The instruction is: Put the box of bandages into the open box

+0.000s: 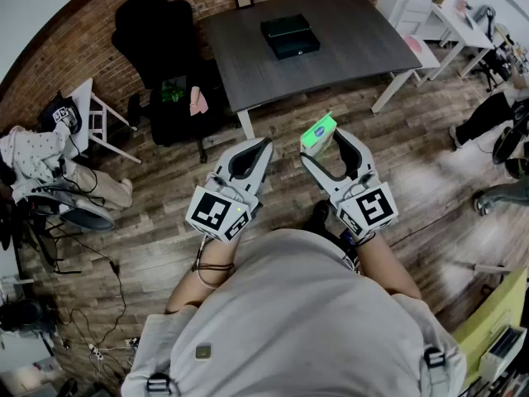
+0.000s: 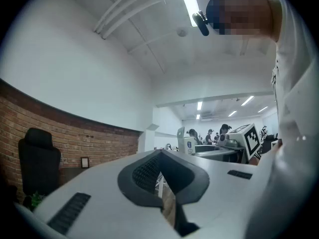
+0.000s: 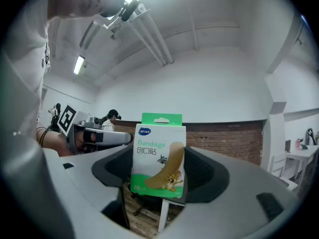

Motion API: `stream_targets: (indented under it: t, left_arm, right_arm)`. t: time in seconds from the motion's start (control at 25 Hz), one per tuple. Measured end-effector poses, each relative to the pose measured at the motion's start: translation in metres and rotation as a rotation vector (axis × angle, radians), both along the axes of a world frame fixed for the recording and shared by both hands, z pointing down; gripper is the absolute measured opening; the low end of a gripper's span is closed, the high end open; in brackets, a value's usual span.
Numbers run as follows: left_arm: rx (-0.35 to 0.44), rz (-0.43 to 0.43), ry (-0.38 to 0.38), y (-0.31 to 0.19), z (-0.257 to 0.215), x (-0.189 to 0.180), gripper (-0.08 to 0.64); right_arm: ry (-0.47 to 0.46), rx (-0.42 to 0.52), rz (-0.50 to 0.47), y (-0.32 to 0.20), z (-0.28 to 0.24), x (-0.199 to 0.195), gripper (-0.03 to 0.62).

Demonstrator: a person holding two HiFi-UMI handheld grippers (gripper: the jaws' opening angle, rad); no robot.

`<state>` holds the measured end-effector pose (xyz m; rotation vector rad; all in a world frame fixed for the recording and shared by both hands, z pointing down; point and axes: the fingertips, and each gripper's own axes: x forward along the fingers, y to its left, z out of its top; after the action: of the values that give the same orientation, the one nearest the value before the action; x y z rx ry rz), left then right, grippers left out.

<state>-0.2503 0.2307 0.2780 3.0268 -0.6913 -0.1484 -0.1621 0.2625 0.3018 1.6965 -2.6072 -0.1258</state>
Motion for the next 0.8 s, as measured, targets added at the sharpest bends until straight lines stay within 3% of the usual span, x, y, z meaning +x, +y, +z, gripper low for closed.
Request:
stream_targets:
  t: [0.8]
  left_arm:
    - [-0.008, -0.008, -0.020, -0.009, 0.008, 0.027, 0.015]
  right_arm:
    - [-0.008, 0.009, 0.000, -0.008, 0.003, 0.026, 0.308]
